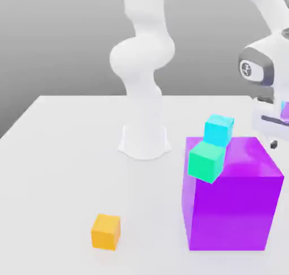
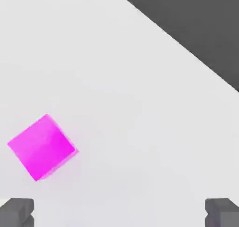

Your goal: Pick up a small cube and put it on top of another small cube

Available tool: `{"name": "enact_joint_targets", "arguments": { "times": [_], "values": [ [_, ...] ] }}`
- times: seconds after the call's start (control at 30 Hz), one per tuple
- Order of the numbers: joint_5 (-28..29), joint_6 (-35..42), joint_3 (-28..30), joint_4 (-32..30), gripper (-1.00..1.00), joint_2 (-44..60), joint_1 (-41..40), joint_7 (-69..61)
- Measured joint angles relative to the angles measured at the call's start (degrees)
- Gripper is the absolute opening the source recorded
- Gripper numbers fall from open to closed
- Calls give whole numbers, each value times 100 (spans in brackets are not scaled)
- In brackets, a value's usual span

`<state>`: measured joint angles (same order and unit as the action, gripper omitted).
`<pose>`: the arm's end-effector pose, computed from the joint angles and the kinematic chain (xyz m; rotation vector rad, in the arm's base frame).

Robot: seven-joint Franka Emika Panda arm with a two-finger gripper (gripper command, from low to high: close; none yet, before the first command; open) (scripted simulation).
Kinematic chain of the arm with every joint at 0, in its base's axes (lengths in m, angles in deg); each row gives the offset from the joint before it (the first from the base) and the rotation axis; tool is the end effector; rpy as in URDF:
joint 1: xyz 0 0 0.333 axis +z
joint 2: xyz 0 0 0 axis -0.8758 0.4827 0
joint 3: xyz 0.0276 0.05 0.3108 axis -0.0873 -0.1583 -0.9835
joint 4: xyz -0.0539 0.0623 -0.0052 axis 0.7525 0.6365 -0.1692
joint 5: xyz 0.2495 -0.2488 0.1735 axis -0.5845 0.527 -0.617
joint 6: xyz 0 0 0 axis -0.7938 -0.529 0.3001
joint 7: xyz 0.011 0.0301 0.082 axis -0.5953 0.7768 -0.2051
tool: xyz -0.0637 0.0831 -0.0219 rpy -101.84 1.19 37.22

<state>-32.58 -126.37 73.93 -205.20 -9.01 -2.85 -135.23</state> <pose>0.2679 0.3438 0.2441 -1.9959 -2.1962 -0.0850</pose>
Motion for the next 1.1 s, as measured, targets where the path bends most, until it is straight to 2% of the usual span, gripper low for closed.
{"name": "enact_joint_targets", "arguments": {
  "times": [0.17,0.37,0.47,0.7,0.73,0.93,1.1],
  "values": [
    [668,-375,-73,-253,0,280,268,-483],
    [1951,-794,35,-511,0,531,594,-623],
    [2057,-1064,47,-456,0,817,623,-645],
    [1856,-1785,-219,-298,0,1721,408,-807],
    [1830,-1858,-263,-286,-100,1818,369,-824],
    [1811,-1881,-285,-279,-100,1865,350,-838],
    [1980,-1484,-79,-354,-100,1341,520,-723]
  ]
}}
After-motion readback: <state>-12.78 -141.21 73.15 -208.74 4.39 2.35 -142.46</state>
